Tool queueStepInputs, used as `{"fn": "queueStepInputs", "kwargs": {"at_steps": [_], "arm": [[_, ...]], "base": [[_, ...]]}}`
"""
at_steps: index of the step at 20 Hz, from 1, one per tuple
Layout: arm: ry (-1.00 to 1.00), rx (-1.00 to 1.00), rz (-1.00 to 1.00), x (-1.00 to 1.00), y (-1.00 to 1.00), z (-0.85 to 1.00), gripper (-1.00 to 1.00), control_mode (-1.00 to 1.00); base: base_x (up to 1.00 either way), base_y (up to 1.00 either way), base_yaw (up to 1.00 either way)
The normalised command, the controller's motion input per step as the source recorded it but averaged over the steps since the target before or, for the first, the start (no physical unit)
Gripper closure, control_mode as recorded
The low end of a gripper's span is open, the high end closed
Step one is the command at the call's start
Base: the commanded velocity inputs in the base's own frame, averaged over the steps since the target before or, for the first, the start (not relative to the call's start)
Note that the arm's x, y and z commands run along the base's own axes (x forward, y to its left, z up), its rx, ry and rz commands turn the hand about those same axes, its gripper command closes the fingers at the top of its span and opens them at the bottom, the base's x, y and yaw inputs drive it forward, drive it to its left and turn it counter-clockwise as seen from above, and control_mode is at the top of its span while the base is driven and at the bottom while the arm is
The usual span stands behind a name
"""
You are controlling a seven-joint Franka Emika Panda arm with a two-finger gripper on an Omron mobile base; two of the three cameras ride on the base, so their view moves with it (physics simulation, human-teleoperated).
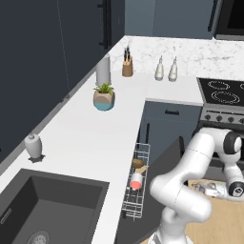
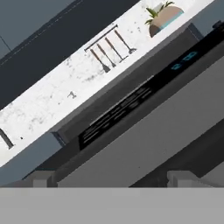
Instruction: Pick up the cup and bowl from the counter, place them in the dishwasher, and close the dishwasher door.
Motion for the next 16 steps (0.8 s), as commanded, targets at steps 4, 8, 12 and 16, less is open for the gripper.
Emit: {"fn": "queueStepInputs", "kwargs": {"at_steps": [4,8,12,16], "arm": [[0.16,0.11,0.0,0.13,0.06,-0.56,-1.0,-1.0],[0.11,0.07,0.0,0.19,0.03,-0.85,-1.0,-1.0],[0.1,0.08,0.0,0.19,0.0,-0.95,-1.0,-1.0],[-0.06,0.15,0.0,0.04,0.36,-0.44,-1.0,-1.0]], "base": [[0.0,0.0,0.0],[0.0,0.0,0.0],[0.0,0.0,0.0],[0.0,0.0,0.0]]}}
